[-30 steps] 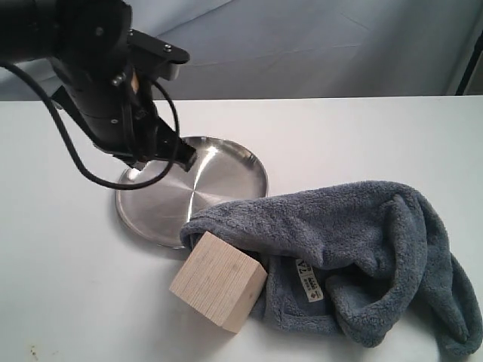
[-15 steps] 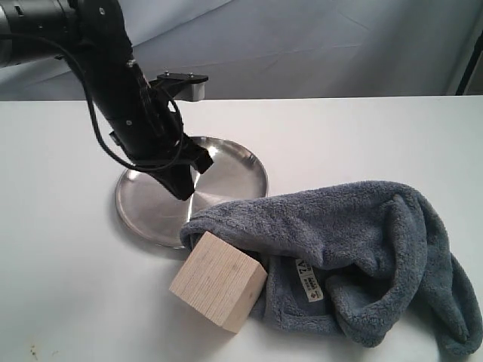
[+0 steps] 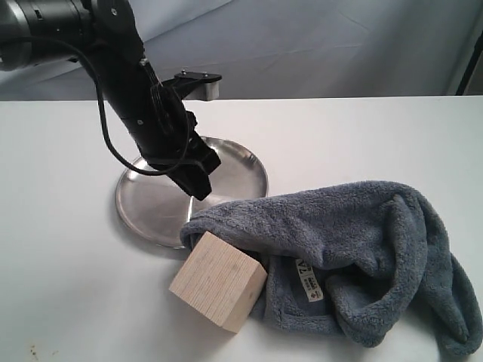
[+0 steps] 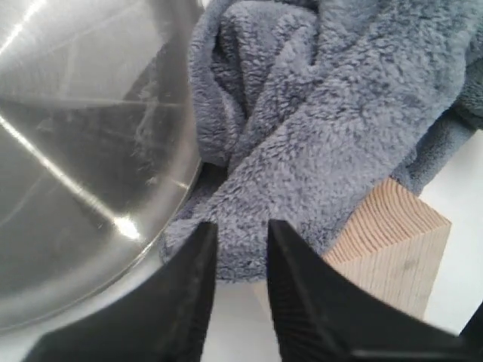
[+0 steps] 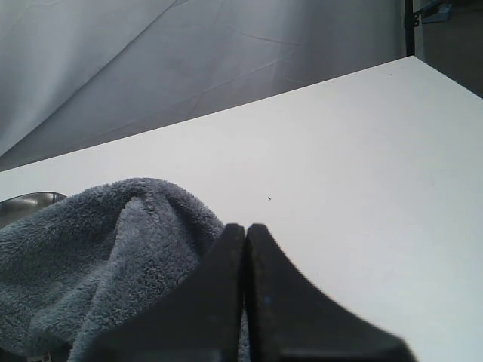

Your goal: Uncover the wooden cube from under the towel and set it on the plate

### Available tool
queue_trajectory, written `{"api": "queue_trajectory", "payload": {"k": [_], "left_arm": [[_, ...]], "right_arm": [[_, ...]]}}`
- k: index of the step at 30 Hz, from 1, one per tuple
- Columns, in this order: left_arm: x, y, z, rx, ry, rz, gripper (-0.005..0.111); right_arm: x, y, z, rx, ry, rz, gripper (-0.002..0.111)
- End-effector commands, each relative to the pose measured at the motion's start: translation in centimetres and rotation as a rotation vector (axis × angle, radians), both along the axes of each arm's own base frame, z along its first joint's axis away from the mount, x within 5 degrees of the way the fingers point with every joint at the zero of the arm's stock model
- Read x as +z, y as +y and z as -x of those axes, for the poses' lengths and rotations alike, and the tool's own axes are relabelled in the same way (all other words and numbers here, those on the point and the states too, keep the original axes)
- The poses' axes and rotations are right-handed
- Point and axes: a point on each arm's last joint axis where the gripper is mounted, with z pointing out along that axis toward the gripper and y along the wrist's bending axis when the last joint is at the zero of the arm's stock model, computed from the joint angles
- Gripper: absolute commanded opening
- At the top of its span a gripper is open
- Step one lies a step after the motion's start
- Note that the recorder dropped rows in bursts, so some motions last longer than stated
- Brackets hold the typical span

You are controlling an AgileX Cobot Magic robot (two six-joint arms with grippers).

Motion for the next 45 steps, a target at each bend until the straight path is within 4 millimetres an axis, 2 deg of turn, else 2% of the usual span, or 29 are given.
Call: {"api": "queue_trajectory", "payload": {"k": [1,3,5,12,18,22,26,29,33,39,45], "left_arm": [[0.2,-1.2,0.5,-0.085,-0.009,0.078,0.049],[0.1,-1.5,0.7,-0.113,-0.015,0.082,0.058],[-0.1,-1.8,0.8,-0.144,-0.021,0.08,0.06],[-3.0,-2.8,0.3,-0.176,-0.019,0.071,0.06],[-4.2,-3.4,0.2,-0.15,0.022,0.105,0.06],[-4.2,-3.5,0.2,-0.153,0.021,0.104,0.044],[-4.1,-4.5,0.8,-0.173,0.021,0.121,0.018],[-3.9,-5.6,1.2,-0.244,-0.028,0.168,0.0],[-2.9,-7.8,1.5,-0.322,-0.137,0.206,0.0],[0.1,-10.9,1.6,-0.386,-0.31,0.268,0.0],[2.1,-12.4,0.9,-0.371,-0.465,0.32,0.0]], "right_arm": [[-0.1,0.0,0.0,0.001,0.006,0.015,0.0],[-0.1,0.0,0.0,0.001,0.006,0.015,0.0],[-0.1,0.0,0.0,0.001,0.006,0.015,0.0],[-0.1,0.0,0.0,0.001,0.006,0.015,0.0],[-0.1,0.0,0.0,0.001,0.006,0.015,0.0],[-0.1,0.0,0.0,0.001,0.006,0.015,0.0],[-0.1,0.0,0.0,0.001,0.006,0.015,0.0],[-0.1,0.0,0.0,0.001,0.006,0.015,0.0],[-0.1,0.0,0.0,0.001,0.006,0.015,0.0],[-0.1,0.0,0.0,0.001,0.006,0.015,0.0],[-0.1,0.0,0.0,0.001,0.006,0.015,0.0]]}}
